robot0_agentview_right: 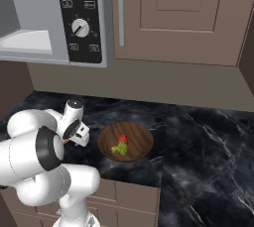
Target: Place the bowl containing the garlic and potato in the microwave. Close the microwave door and press the start button to microwave the meal.
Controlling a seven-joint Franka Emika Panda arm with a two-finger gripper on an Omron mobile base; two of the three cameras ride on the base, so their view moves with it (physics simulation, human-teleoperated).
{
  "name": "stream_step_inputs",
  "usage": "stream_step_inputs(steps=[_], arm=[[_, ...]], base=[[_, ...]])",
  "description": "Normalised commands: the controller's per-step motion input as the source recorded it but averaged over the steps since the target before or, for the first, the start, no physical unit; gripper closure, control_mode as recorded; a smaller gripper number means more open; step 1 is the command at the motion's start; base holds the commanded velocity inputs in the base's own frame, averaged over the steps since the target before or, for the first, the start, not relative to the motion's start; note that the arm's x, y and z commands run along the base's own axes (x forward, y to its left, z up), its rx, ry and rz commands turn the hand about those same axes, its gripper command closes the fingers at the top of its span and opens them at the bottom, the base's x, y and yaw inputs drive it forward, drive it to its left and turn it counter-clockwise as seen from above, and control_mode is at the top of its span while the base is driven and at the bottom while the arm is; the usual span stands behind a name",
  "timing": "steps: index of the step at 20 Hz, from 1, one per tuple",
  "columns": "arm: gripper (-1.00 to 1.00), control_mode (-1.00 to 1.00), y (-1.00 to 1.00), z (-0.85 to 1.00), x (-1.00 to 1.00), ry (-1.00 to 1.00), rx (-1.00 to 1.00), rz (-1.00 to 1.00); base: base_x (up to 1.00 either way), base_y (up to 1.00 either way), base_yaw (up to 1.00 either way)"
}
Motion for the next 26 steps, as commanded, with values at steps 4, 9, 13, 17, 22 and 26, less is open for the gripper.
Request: stream_step_inputs(steps=[4, 9, 13, 17, 22, 26], arm=[[1.0, -1.0, 0.27, 0.0, 0.06, 0.0, 0.0, 0.0], [1.0, -1.0, 0.11, 0.0, 0.01, -0.01, 0.0, 0.0], [1.0, -1.0, 0.0, 0.0, 0.0, 0.0, 0.0, 0.0], [1.0, -1.0, -0.05, 0.0, 0.0, 0.0, 0.0, 0.0], [1.0, -1.0, -0.08, 0.24, 0.0, 0.0, 0.06, 0.0], [1.0, -1.0, 0.0, 0.5, 0.0, 0.0, 0.05, 0.0]], base=[[0.0, 0.0, 0.0], [0.0, 0.0, 0.0], [0.0, 0.0, 0.0], [0.0, 0.0, 0.0], [0.0, 0.0, 0.0], [0.0, 0.0, 0.0]])
